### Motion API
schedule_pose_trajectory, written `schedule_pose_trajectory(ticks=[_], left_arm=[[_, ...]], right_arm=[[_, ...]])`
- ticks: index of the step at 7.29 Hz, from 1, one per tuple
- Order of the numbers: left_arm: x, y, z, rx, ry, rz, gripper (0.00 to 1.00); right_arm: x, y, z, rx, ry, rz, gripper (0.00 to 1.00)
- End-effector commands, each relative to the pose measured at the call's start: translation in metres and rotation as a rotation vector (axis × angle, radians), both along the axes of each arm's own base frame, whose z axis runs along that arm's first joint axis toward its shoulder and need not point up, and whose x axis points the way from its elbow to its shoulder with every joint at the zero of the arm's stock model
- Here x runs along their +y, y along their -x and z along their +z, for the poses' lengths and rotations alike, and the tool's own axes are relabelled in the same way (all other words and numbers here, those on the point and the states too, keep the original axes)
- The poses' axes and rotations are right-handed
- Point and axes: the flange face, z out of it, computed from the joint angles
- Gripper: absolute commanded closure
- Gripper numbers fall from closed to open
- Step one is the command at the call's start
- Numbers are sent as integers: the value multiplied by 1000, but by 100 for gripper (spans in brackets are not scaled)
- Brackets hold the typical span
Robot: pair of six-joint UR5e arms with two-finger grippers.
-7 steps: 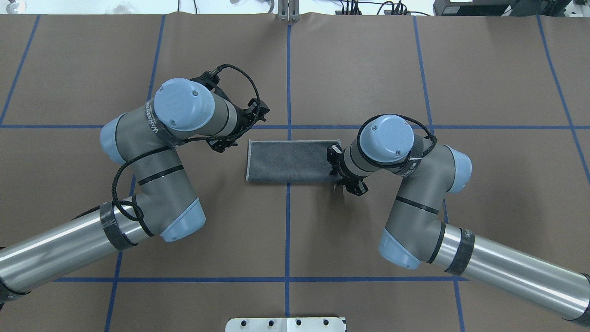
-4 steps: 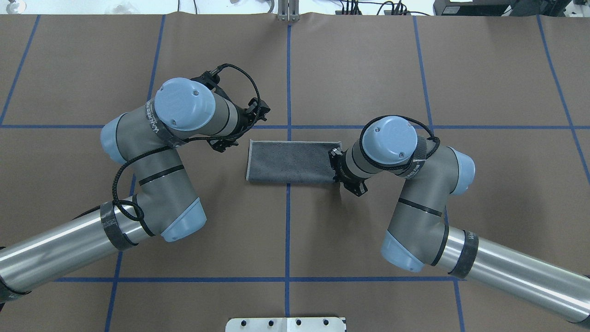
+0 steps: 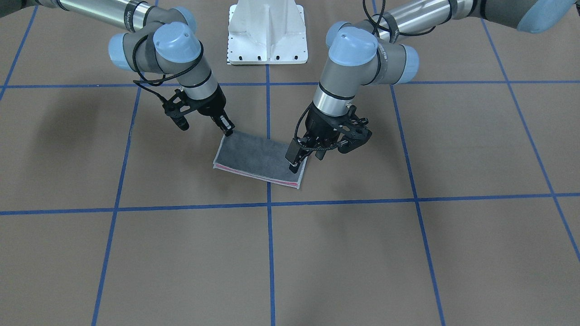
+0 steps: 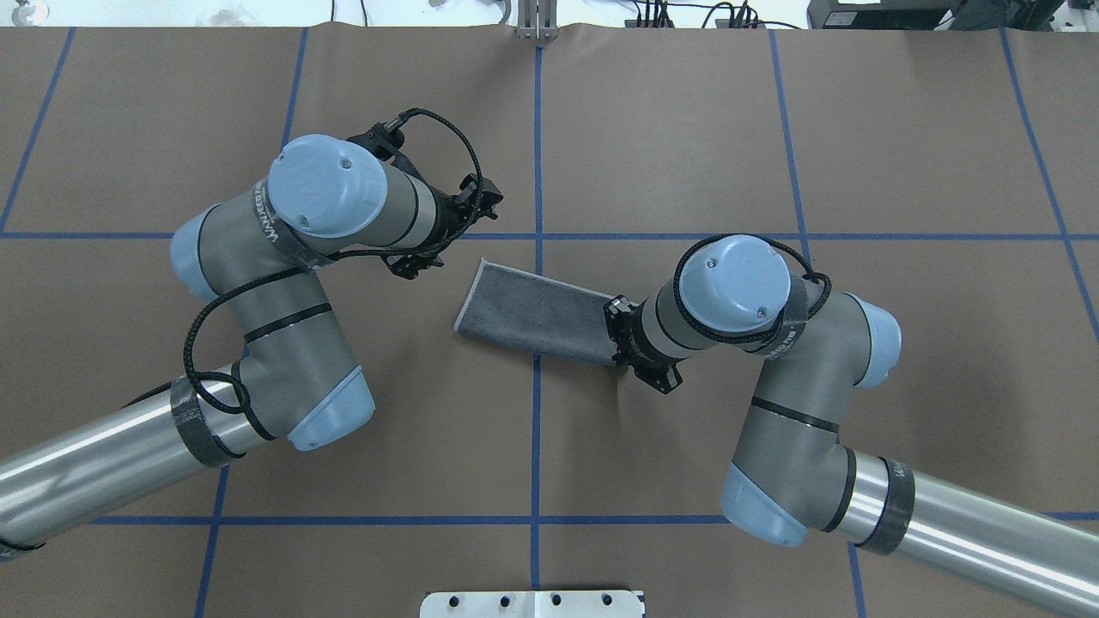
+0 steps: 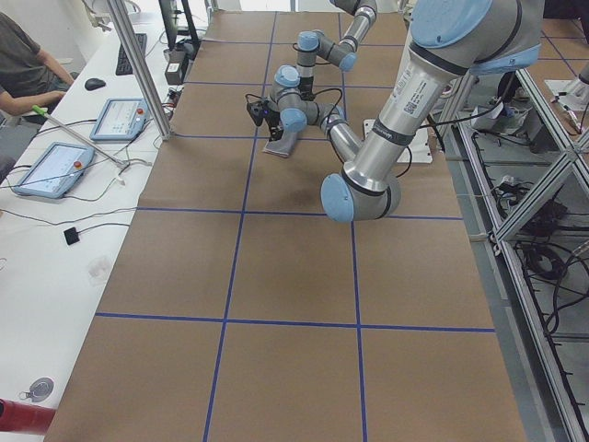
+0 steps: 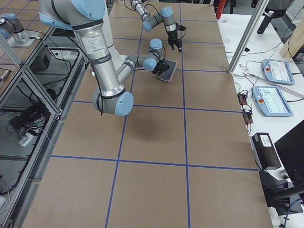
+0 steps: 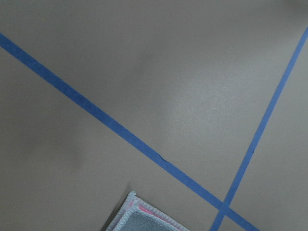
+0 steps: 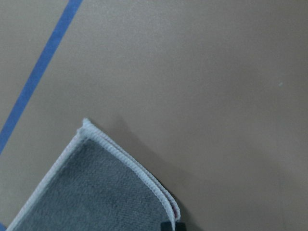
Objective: Fold towel twice with both arms
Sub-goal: 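Drag the towel end with the right gripper toward the robot, rotating it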
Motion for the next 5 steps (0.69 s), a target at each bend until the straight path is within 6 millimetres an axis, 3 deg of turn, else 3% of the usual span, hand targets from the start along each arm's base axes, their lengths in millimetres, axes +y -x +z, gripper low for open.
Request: schedule_pose_trajectory(ticks=[1,5], left_arm=[[9,13,4,13,-1,11,0],[13,14,7,14,3,21,0]], right_arm=[[49,12,-22,-7,97,-64,100],[78,37,-48,-42,105,-113,100]])
